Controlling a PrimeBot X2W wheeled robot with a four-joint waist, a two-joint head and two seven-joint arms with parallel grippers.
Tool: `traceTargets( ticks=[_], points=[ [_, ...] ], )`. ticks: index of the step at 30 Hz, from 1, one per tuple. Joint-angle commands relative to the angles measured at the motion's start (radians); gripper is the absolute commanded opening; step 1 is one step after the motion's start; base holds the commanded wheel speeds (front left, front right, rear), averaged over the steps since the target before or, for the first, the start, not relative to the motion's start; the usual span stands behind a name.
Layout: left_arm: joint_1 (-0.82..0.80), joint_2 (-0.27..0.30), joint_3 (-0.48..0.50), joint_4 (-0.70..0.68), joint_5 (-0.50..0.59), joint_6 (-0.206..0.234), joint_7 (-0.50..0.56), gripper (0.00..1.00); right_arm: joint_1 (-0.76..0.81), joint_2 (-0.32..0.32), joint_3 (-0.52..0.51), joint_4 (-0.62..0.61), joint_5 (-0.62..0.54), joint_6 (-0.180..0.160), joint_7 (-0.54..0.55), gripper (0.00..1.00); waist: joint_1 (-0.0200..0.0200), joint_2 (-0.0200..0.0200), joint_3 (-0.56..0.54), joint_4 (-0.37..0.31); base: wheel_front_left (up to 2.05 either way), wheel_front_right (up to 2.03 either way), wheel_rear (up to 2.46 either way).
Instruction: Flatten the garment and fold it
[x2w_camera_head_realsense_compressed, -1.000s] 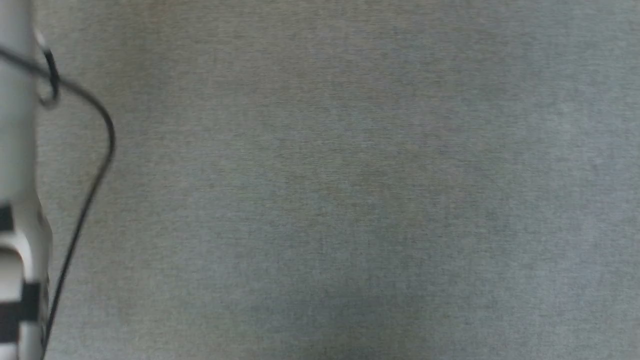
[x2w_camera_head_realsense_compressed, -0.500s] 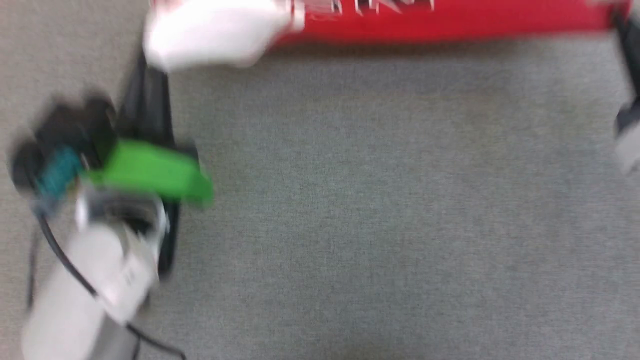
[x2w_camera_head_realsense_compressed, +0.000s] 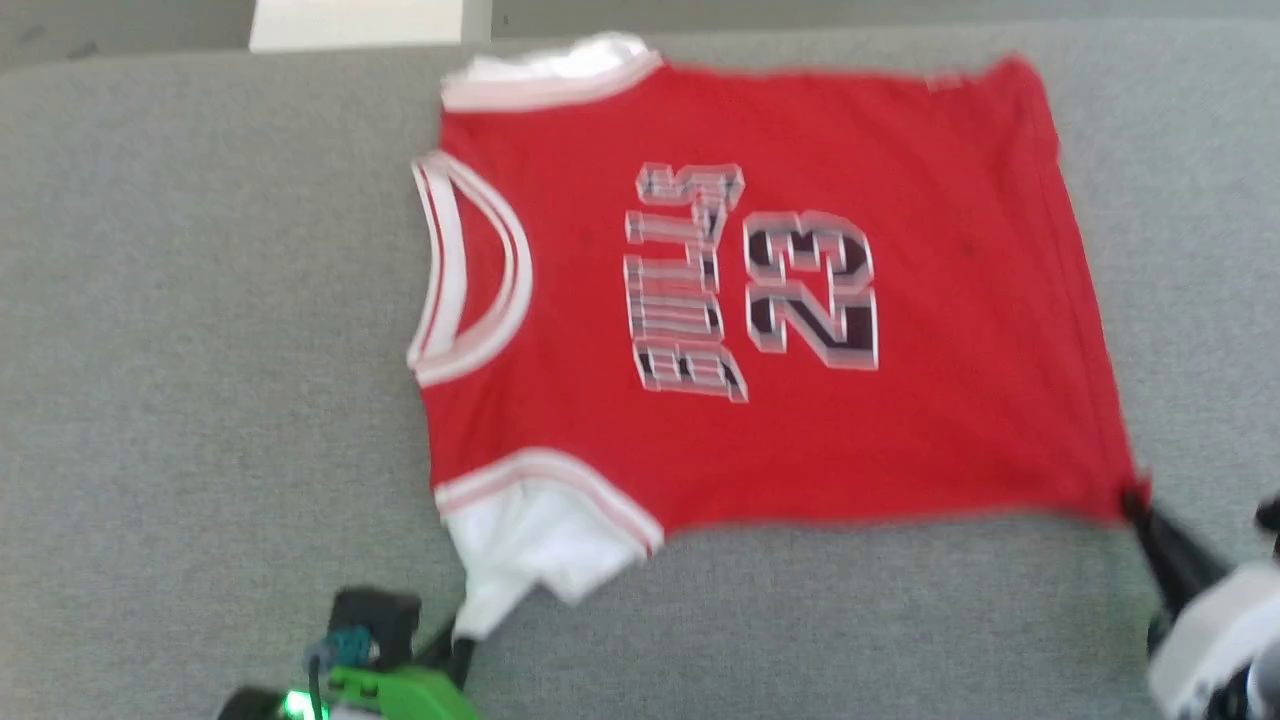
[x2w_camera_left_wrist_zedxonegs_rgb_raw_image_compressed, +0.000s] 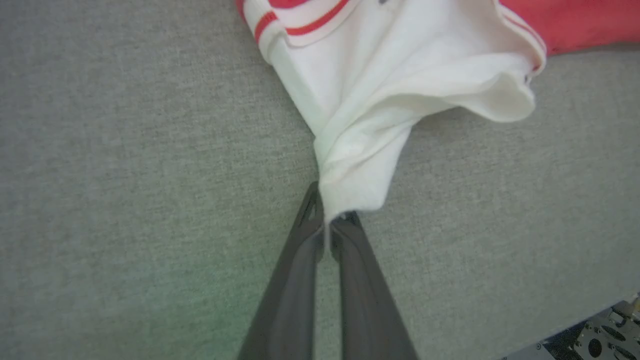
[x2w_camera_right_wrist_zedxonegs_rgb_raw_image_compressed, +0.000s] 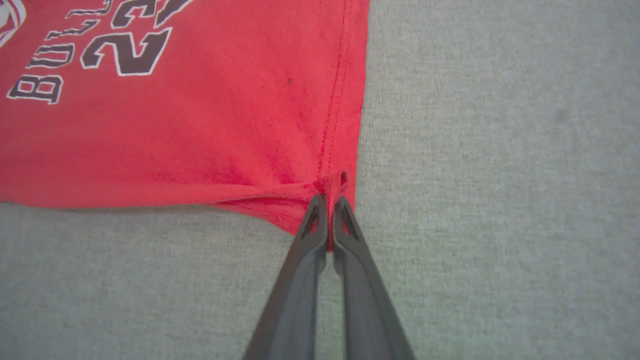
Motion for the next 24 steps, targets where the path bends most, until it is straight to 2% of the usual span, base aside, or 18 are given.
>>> traceTargets(
  ticks=[1,10,14,18,24],
  points=[
    [0.033,0.017,-0.007,0.016,-0.018,-0.009,0.016,0.00,0.043,0.015,-0.011,0.001,-0.004,-0.001,0.020,0.00,0.0001,0.0000,-0.060,0.000,0.00,0.00,0.00],
    [0.154,0.065,-0.017,0.026,-0.104,-0.020,0.087,0.00,0.240,0.072,-0.087,-0.038,-0.016,-0.001,0.114,0.00,0.0001,0.0000,-0.142,0.018,0.00,0.00,0.00],
    [0.182,0.088,0.020,-0.021,-0.097,0.003,0.040,0.00,0.291,0.092,-0.125,-0.098,-0.013,-0.001,0.128,0.00,0.0001,0.0000,-0.155,0.026,0.00,0.00,0.00],
    [0.154,0.100,0.037,-0.088,-0.059,0.010,0.001,0.00,0.284,0.092,-0.138,-0.155,-0.021,-0.001,0.130,0.00,0.0001,0.0000,-0.148,0.028,0.00,0.00,0.00],
    [0.012,0.104,0.023,-0.181,0.019,-0.016,0.014,0.00,0.183,0.050,-0.122,-0.229,-0.023,-0.001,0.152,0.00,0.0001,0.0000,-0.097,0.015,0.00,0.00,0.00]
  ],
)
